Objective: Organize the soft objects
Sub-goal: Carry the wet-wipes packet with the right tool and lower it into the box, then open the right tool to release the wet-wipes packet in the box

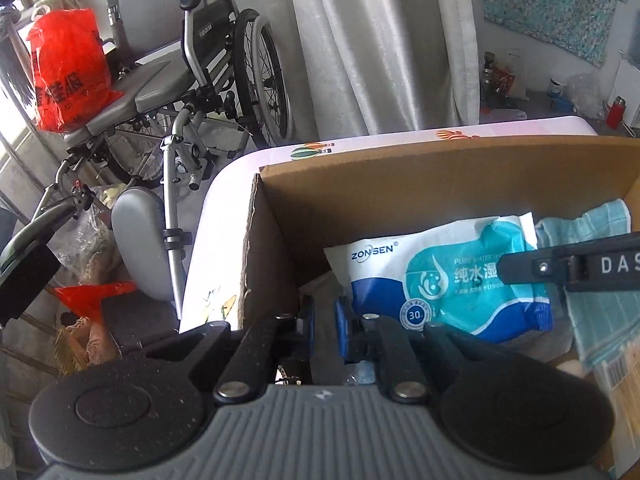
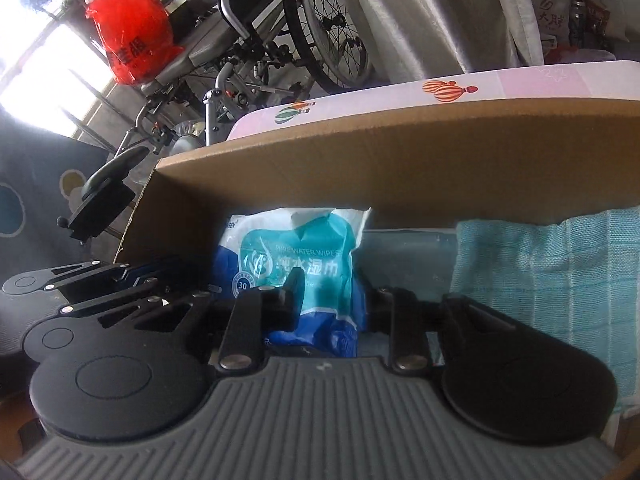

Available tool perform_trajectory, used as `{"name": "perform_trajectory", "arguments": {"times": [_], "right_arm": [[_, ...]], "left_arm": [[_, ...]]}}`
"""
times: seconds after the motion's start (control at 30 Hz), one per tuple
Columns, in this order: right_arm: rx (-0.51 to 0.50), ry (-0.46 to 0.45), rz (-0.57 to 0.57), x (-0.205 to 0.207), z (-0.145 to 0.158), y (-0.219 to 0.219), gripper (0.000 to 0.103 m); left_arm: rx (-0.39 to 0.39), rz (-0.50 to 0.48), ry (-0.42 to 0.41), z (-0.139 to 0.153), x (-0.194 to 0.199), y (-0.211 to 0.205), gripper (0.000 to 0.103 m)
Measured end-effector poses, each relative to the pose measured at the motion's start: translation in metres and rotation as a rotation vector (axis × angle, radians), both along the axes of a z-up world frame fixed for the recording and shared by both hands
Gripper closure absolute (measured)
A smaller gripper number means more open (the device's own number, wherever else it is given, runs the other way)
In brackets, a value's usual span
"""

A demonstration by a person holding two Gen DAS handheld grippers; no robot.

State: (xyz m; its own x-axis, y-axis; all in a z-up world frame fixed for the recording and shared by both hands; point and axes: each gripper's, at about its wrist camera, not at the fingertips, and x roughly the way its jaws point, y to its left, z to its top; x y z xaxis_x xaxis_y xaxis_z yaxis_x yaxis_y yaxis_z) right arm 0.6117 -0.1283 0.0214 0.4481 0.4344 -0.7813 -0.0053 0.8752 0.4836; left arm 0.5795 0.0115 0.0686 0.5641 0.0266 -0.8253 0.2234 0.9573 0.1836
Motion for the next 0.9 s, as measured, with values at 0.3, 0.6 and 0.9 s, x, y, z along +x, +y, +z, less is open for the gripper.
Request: {"name": "perform_trajectory", "arguments": {"times": [0.3, 0.6, 0.9], "right_arm": [[0.116, 0.041, -0.051, 0.000, -0.021, -0.021, 0.099], [0.101, -0.017, -0.015, 0.007, -0.033, 0.020, 0.097], [-0.004, -0.049, -0.007, 0.000, 0.000, 0.021, 0.073]], "left_arm": [[-0.101, -0.045, 0.038, 0.005, 0.004, -0.001, 0.085], [-0.111, -0.056, 0.053, -0.003, 0.000, 0.002, 0.086], [-0.206, -0.079, -0.058, 0.042, -0.035, 0.012, 0.068]]}}
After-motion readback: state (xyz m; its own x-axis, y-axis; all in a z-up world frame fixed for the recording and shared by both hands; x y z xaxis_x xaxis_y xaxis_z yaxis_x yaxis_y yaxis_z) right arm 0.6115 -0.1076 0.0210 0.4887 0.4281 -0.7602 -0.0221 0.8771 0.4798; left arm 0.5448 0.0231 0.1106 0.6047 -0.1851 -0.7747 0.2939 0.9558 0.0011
